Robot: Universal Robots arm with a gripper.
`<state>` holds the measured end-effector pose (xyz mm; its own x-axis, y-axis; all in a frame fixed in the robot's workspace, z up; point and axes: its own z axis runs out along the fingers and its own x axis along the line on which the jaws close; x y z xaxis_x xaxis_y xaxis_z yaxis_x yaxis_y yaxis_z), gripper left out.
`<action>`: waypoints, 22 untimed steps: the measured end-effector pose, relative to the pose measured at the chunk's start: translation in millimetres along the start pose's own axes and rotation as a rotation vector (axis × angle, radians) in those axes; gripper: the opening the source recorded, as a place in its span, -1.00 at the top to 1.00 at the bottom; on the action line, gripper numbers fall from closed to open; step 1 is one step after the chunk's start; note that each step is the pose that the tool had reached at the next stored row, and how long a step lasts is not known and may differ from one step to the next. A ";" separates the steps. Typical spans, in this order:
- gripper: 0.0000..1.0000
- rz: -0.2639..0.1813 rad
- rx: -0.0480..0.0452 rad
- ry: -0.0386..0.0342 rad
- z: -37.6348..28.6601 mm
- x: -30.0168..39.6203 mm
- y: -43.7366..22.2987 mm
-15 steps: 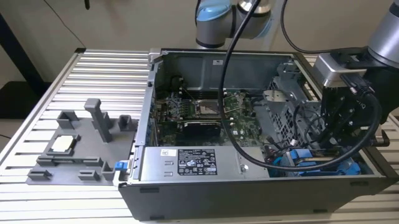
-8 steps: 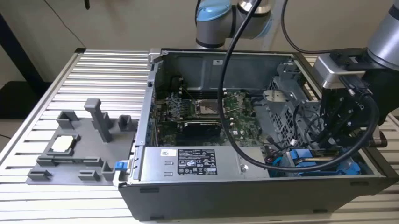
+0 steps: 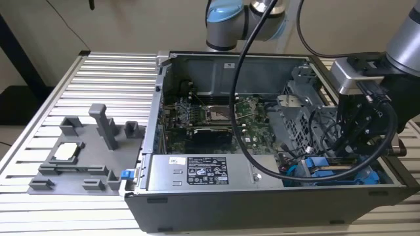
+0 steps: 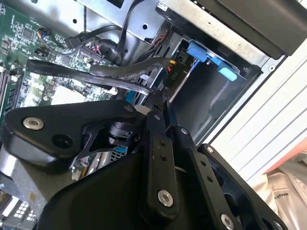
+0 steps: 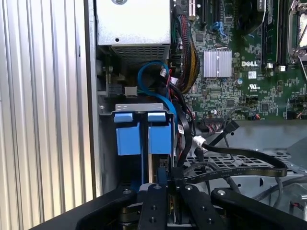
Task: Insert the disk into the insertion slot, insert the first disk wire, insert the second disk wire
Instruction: 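Insert the first disk wire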
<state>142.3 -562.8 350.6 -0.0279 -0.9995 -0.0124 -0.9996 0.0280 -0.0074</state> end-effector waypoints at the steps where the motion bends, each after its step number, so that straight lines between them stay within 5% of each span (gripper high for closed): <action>1: 0.68 0.000 -0.0013 -0.0001 0.4 0.1 -0.5; 15: 0.68 0.003 -0.0114 -0.0016 7.7 0.7 -3.4; 22: 0.68 0.003 -0.0166 -0.0078 11.9 1.6 -6.0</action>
<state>148.3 -564.5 338.7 -0.0309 -0.9993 -0.0201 -0.9995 0.0307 0.0092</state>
